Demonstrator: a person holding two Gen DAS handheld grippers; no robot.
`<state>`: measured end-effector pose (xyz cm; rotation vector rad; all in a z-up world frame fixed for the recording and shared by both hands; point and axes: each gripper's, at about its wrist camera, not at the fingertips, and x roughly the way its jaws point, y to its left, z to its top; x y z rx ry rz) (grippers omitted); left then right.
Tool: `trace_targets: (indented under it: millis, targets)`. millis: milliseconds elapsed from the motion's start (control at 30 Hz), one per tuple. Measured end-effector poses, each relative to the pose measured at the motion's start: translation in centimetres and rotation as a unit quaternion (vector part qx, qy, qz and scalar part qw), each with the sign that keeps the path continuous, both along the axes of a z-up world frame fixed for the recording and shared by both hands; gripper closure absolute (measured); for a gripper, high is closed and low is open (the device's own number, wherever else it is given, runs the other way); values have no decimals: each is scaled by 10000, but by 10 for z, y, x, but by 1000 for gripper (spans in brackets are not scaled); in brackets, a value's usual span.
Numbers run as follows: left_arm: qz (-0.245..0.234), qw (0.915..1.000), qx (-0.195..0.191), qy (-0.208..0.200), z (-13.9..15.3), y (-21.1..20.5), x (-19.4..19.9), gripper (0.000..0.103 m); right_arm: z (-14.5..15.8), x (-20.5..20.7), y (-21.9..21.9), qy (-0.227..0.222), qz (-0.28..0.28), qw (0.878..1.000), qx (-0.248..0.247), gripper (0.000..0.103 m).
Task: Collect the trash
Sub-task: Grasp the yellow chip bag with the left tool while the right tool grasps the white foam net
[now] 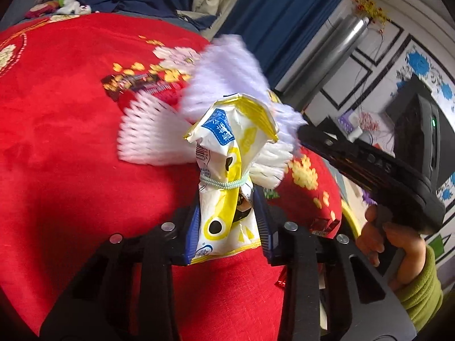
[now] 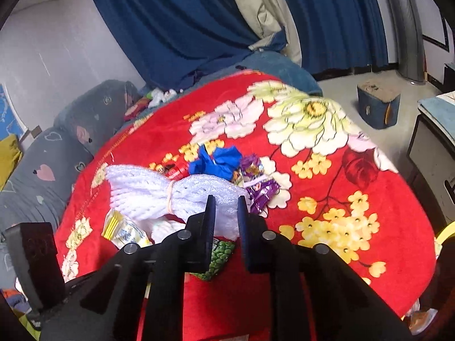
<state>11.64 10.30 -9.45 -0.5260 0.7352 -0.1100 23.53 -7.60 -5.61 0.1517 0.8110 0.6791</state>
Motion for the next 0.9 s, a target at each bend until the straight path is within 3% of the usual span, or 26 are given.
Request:
trace_targets:
  millis: [500,900]
  targets:
    - [403,9958,261,-775,54,15,-30,78,45,-34,-25,-862,-411,9954,26,89]
    - [205,9926,446,-1110,76,-3,-40,78,61,-59,-55,-1215,-701,9901,-86,89]
